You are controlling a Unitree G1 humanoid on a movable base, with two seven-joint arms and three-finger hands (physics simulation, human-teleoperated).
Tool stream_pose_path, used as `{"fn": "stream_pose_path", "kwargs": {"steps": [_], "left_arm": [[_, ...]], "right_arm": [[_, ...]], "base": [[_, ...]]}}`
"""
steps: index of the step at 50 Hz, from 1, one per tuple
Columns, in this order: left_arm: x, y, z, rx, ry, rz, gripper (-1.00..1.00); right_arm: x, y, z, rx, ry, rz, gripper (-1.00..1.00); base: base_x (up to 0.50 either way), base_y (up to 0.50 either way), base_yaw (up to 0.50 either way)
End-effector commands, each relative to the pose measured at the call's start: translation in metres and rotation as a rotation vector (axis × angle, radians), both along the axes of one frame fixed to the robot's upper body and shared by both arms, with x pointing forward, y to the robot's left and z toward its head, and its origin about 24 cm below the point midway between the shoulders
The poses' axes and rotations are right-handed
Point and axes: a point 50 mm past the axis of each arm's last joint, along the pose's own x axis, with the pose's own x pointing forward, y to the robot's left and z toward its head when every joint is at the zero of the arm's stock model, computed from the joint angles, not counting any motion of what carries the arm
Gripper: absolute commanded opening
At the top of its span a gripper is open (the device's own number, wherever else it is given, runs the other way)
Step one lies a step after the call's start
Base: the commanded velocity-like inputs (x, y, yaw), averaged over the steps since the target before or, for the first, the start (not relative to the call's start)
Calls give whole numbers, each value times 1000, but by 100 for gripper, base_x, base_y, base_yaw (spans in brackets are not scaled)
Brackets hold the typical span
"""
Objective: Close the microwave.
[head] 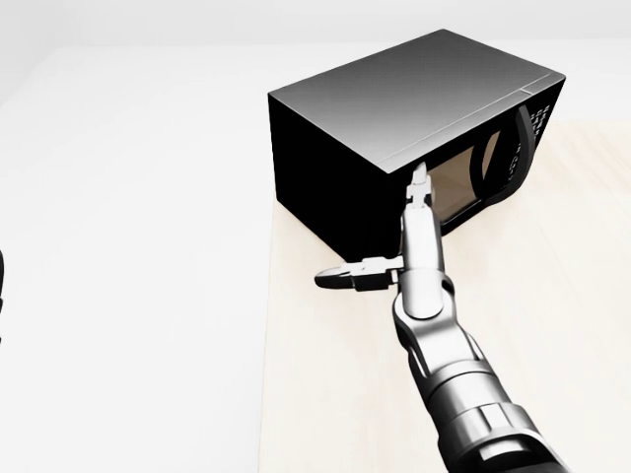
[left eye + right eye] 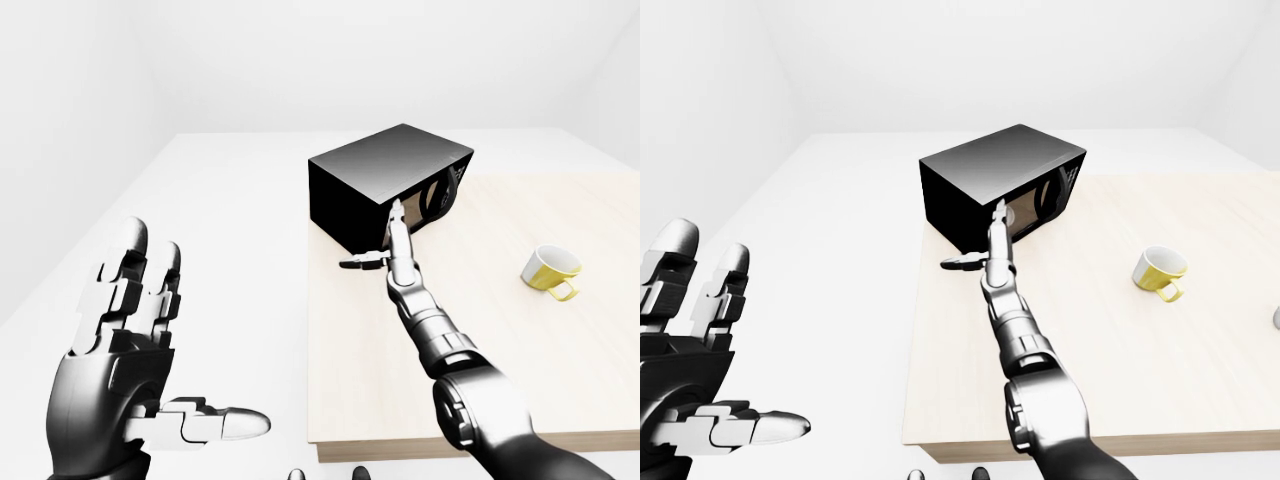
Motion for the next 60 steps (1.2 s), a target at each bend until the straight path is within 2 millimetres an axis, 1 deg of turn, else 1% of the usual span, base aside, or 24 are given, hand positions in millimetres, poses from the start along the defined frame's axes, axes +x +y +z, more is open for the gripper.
{"fn": "stream_pose_path", "kwargs": {"steps": [1, 10, 12, 14, 16, 17, 19, 23, 26, 29, 31, 32, 33, 35, 38, 44, 46, 48, 60], "left_arm": [[1, 0, 1, 7, 6, 0, 100], [1, 1, 2, 6, 3, 1, 100], [1, 1, 1, 7, 4, 0, 100], [2, 1, 2, 5, 2, 0, 100], [2, 0, 2, 2, -4, -1, 100], [2, 0, 2, 1, -5, -2, 100], [2, 0, 2, 0, -6, -2, 100], [1, 0, 1, 5, 3, -1, 100], [1, 0, 2, 3, -1, -3, 100], [1, 0, 2, 1, -5, -3, 100], [1, 1, 1, 3, 0, -1, 100], [1, 1, 1, 3, 0, -1, 100], [1, 1, 2, 1, -2, -2, 100], [1, 0, 2, -1, -4, -4, 100], [1, 0, 1, 0, -2, -5, 100], [2, -1, 2, -5, -12, -8, 100], [2, -1, 2, -9, -18, -10, 100], [1, -1, 2, -9, -16, -11, 100], [1, 0, 1, 1, -2, -6, 100]], "right_arm": [[17, 10, 26, 24, -12, 64, 100], [15, 6, 24, 24, -25, 53, 100], [13, 5, 28, 30, -58, 56, 100], [5, 5, 39, 39, -162, 79, 100], [-6, 3, 46, 18, -232, 81, 100], [-17, 1, 41, 46, -226, 92, 100], [-22, -1, 40, 48, -226, 90, 100], [-60, -8, 29, 54, -232, 96, 100], [-87, -10, 19, 25, -243, 99, 100], [-102, -11, 17, 12, -250, 101, 100], [-121, -14, 14, 11, -254, 103, 100], [-122, -14, 14, 11, -254, 103, 100], [-132, -15, 11, 3, -255, 105, 100], [-144, -17, 5, 0, -254, 106, 100], [-158, -18, 2, -8, -252, 117, 100], [-176, -18, 32, 17, -305, 127, 100], [-178, -18, 34, 17, -310, 127, 100], [-183, -19, 42, -5, -343, 117, 100], [-185, -20, 45, -3, -354, 121, 100]], "base": [[2, 0, 0], [1, 0, 0], [1, 0, 0], [1, 0, 0], [0, 0, 0], [0, 0, 0], [0, 0, 0], [0, 0, 0], [0, 0, 0], [0, 0, 0], [0, 0, 0], [0, 0, 0], [0, 0, 0], [0, 0, 0], [0, 0, 0], [0, 0, 0], [0, 0, 0], [0, 0, 0], [0, 0, 0]]}}
